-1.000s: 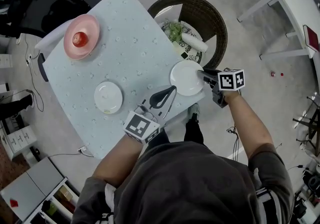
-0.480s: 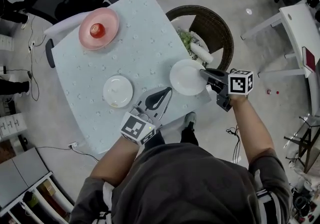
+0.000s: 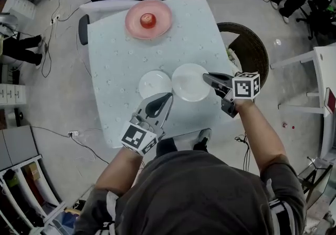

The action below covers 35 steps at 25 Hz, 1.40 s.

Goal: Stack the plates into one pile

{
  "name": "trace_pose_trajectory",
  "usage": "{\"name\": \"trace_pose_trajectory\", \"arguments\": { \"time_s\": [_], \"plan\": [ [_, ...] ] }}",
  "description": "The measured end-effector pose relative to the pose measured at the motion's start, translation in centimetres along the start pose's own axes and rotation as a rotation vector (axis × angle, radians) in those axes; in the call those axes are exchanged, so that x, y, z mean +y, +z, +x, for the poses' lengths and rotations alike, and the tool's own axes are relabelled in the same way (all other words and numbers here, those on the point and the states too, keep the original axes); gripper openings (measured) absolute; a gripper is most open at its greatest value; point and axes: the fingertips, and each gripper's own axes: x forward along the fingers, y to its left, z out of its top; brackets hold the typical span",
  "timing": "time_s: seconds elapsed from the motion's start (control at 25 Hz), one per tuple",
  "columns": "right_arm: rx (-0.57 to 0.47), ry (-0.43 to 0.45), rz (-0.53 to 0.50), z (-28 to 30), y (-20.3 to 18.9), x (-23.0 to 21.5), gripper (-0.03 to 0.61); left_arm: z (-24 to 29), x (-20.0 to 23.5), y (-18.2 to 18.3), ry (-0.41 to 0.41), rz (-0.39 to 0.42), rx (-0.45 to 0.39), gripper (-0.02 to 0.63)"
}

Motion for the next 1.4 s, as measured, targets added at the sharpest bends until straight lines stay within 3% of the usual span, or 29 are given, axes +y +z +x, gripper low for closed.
{"name": "trace_pose_trajectory", "arguments": {
  "time_s": [0.24,0.52,0.72,0.88,0.96,1.04,1.4],
  "plan": [
    [0.125,0.044,-0.007,9.2,-1.5,2.5,0.005,-6.8,6.1,0.5,0.15,-0.03,-0.019,0.005],
    [0.241,0.031,0.02,16.2,-4.3,2.2,0.005,-11.6,10.5,-0.8,0.24,-0.077,-0.026,0.005],
    [0.275,-0.088,-0.088,18.2,-5.7,0.1,0.028,-12.9,12.3,-2.2,0.259,-0.107,-0.037,0.005],
    [0.308,-0.263,-0.331,19.0,-6.3,-2.2,0.08,-13.0,12.7,-2.8,0.259,-0.115,-0.024,0.005],
    [0.327,-0.295,-0.423,19.3,-6.7,-2.4,0.149,-12.9,12.9,-3.1,0.254,-0.114,-0.025,0.005],
    [0.327,-0.283,-0.444,19.6,-6.9,-2.2,0.175,-12.8,13.0,-3.2,0.257,-0.121,-0.019,0.005],
    [0.23,-0.27,-0.403,17.1,-4.8,-2.0,0.175,-11.0,11.7,-3.2,0.22,-0.126,0.012,0.005]
  ]
}}
